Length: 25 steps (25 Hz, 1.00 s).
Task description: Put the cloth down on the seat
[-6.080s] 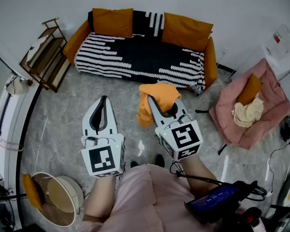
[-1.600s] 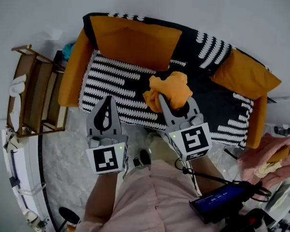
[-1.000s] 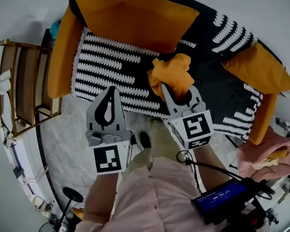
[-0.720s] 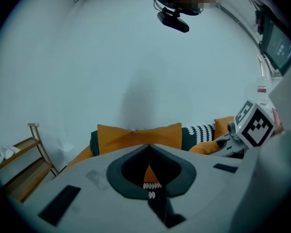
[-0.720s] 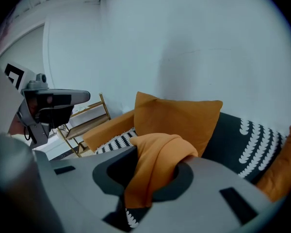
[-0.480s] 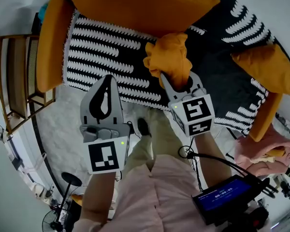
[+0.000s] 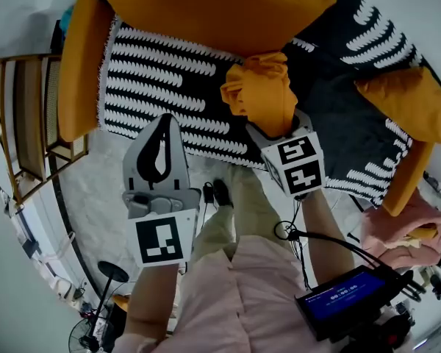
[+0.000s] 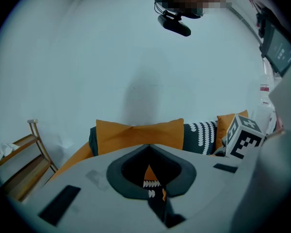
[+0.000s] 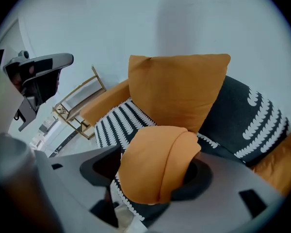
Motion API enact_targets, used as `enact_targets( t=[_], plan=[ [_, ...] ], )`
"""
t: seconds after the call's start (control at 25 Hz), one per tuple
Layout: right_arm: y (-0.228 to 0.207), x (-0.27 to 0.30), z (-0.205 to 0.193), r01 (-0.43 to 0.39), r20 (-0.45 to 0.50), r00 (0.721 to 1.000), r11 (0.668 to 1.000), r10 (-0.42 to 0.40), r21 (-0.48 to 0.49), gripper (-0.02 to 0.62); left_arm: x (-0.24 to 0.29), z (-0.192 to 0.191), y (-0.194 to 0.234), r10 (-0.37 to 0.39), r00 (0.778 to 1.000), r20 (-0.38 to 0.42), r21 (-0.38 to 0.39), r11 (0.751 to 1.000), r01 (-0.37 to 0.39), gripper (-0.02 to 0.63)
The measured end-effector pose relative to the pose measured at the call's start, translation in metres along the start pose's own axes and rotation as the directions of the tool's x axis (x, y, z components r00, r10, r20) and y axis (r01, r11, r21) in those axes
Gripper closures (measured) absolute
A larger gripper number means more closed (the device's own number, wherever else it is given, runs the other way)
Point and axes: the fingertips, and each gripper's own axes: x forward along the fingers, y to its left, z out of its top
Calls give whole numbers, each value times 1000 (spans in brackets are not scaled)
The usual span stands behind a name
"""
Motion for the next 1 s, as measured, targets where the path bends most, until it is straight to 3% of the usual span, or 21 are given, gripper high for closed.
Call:
enact_targets(
  t=[0.24,0.4,0.68,1.0],
  plan=[
    [-14,-2,-13,39,-75,996,999,-39,-7,246,11,8,-7,-23,999,23,6,1000,22,595],
    [-21,-14,-15,72,-67,995,997,-71,3,241,8,14,-15,-36,999,30,14,999,35,595],
    [-17,-48,-6,112,13,994,994,-112,4,241,-17,33,-27,-41,996,73,29,999,39,595],
    [8,-108,22,146,193,971,989,-142,-7,245,-70,59,-33,-24,985,173,34,999,18,595]
  ],
)
